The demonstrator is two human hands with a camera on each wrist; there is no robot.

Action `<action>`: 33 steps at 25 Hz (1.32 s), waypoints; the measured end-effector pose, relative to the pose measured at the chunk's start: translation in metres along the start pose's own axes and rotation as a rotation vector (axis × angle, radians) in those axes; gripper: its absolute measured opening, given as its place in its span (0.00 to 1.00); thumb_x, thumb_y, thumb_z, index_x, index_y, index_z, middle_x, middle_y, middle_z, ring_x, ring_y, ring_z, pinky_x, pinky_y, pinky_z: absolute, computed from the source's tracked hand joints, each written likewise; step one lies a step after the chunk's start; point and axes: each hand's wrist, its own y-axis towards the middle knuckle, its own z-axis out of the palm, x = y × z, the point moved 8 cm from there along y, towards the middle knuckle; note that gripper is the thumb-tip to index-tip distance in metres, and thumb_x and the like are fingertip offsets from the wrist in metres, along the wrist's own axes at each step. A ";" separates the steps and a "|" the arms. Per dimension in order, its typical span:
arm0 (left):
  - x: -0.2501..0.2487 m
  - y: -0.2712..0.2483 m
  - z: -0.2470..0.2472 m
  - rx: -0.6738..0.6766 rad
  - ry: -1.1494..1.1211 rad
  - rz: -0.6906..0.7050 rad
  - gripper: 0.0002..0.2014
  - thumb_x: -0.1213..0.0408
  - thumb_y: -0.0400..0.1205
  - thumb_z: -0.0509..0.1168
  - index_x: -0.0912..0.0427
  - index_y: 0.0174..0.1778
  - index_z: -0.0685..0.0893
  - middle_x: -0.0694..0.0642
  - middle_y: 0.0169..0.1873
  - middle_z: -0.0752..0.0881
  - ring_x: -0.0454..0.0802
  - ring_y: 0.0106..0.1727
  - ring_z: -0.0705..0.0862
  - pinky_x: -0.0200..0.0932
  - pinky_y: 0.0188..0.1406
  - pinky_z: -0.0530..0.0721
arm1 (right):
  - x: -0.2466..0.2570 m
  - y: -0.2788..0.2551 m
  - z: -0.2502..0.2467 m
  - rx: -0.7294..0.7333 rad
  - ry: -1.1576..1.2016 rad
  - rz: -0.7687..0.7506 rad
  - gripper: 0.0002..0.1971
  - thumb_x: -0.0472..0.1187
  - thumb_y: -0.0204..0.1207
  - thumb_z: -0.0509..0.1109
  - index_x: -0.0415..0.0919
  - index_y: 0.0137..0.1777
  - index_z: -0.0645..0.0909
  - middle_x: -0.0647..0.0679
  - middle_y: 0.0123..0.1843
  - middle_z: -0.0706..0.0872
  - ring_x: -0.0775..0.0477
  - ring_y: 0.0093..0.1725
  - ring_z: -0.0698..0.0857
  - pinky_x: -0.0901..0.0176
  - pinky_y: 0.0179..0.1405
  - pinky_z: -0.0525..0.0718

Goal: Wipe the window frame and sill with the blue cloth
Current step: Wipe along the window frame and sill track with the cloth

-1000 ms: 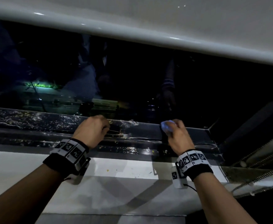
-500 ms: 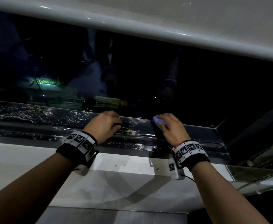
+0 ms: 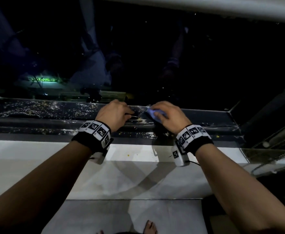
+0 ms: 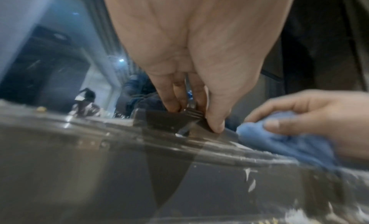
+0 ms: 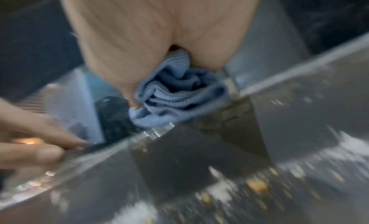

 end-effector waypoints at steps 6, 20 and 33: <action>0.003 -0.002 0.000 -0.042 -0.039 -0.053 0.12 0.52 0.82 0.68 0.45 0.59 0.89 0.45 0.57 0.87 0.52 0.60 0.79 0.50 0.57 0.82 | -0.003 -0.011 0.034 0.031 -0.386 0.266 0.25 0.63 0.84 0.51 0.55 0.77 0.66 0.51 0.75 0.74 0.38 0.71 0.73 0.38 0.66 0.73; 0.004 -0.002 0.001 -0.036 -0.049 -0.090 0.11 0.49 0.82 0.68 0.42 0.58 0.89 0.43 0.58 0.86 0.50 0.61 0.78 0.51 0.56 0.81 | -0.010 -0.020 0.026 0.130 -0.215 0.171 0.23 0.60 0.86 0.53 0.55 0.78 0.69 0.53 0.77 0.73 0.43 0.74 0.70 0.39 0.72 0.71; 0.004 0.000 -0.003 0.003 -0.053 -0.083 0.11 0.52 0.83 0.68 0.45 0.58 0.90 0.44 0.58 0.87 0.51 0.61 0.79 0.49 0.58 0.80 | -0.002 -0.012 0.031 0.112 -0.255 0.056 0.19 0.56 0.85 0.60 0.57 0.74 0.74 0.54 0.73 0.77 0.44 0.68 0.75 0.44 0.68 0.75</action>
